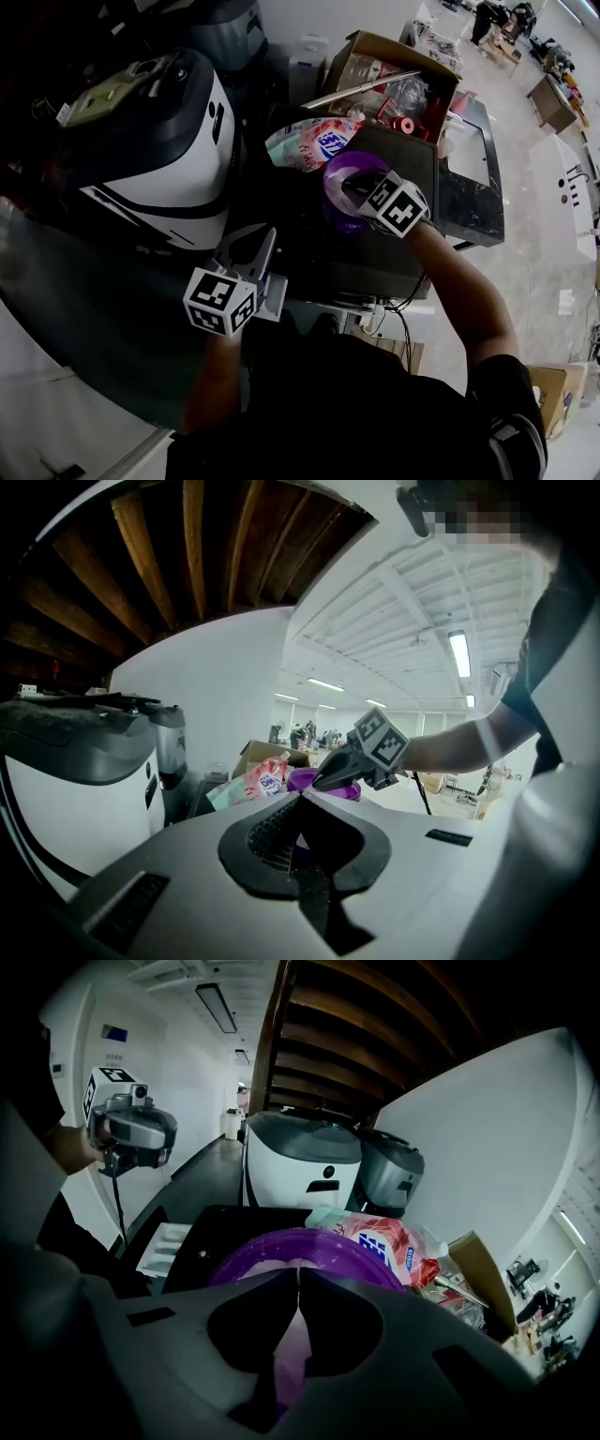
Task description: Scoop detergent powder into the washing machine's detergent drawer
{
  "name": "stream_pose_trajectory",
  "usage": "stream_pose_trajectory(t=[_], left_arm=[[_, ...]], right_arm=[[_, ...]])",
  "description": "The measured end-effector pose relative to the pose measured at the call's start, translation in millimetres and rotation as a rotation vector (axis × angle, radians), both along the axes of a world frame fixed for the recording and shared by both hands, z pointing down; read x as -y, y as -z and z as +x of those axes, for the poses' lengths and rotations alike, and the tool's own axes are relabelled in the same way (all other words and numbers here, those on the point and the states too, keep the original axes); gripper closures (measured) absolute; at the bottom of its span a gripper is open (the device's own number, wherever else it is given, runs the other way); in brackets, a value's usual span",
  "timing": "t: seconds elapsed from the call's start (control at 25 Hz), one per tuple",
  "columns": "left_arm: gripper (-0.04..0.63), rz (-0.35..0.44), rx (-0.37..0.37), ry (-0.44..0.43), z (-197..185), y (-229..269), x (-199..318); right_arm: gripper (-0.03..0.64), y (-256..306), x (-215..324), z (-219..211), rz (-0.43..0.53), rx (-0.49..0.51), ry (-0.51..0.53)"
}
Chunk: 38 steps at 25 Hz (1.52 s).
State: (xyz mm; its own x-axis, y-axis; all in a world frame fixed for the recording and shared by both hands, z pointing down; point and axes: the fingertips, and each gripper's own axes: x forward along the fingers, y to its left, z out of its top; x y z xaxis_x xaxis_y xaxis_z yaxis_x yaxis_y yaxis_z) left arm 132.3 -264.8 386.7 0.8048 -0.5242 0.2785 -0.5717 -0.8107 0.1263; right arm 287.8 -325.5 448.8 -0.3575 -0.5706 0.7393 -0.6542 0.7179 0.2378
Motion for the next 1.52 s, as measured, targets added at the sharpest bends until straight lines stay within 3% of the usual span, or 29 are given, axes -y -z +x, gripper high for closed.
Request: stream_pose_trajectory(t=[0.2,0.6,1.52], left_arm=[[0.588,-0.008,0.002,0.011,-2,-3,-2],[0.588,-0.029,0.0,0.03,-5,-12,-5],[0.588,-0.043,0.005,0.047,0,-15,-19]], right_arm=[[0.597,-5,3,0,-0.018,-0.021,0.007],[0.597,-8,0,-3,-0.094,0.037,0.028],[0.597,9,-15,-7,-0.258,0.265,0.025]])
